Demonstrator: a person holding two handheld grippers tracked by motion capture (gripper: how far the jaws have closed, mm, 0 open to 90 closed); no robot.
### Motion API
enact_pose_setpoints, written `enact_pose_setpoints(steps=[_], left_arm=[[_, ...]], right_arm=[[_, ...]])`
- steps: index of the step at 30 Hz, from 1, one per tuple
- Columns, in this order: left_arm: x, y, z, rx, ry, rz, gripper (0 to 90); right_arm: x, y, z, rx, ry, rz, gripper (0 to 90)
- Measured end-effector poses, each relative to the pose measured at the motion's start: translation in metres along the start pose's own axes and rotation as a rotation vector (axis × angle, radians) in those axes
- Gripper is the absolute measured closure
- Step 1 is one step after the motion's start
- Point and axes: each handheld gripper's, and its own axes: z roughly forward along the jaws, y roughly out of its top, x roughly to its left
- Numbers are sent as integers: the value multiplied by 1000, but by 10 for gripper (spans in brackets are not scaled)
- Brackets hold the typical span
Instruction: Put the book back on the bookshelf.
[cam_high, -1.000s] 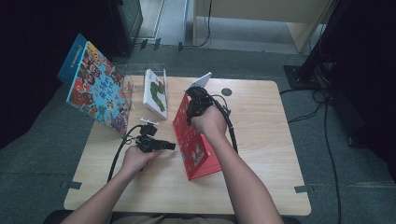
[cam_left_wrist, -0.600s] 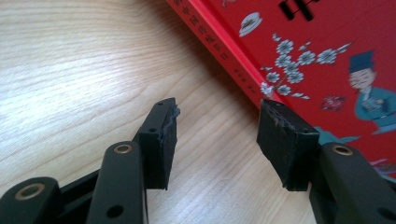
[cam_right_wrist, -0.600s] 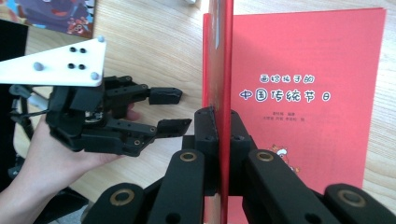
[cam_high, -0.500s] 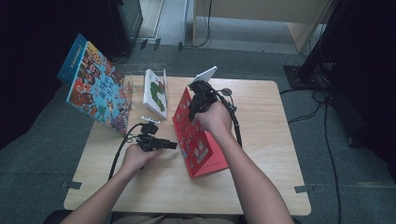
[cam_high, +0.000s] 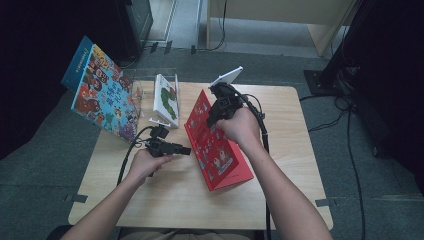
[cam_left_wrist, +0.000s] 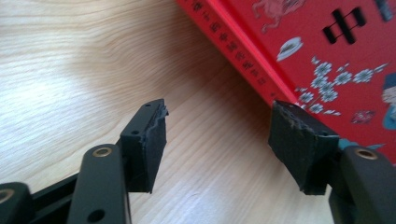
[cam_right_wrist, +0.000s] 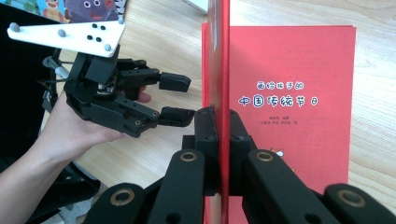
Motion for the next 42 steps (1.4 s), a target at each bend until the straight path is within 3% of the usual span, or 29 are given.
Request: enact_pose_setpoints(steps=[7, 12, 19, 21, 25, 34, 38, 42], left_arm=[[-7, 9, -4, 5, -12, 36, 336], [-7, 11, -11, -4, 9, 59, 352], [-7, 9, -15, 6, 93, 71, 607], [-7, 10, -16, -3, 97, 65, 654], [-4, 13, -17, -10, 68, 35, 581], [-11, 23, -11, -15, -17, 60, 362], [-11, 28, -10, -40, -61, 59, 348], [-11, 30, -6, -21, -80, 54, 339]], right_arm=[[2, -4, -5, -9, 5, -16, 883], [1, -4, -7, -12, 10, -15, 883], [-1, -5, -10, -19, 19, -12, 883], [-1, -5, -11, -21, 19, -9, 883], [-2, -5, -12, -24, 23, -12, 883], [-1, -5, -13, -27, 25, -26, 883], [0, -6, -14, -28, 24, -32, 883], [2, -6, -13, -28, 25, -48, 883]])
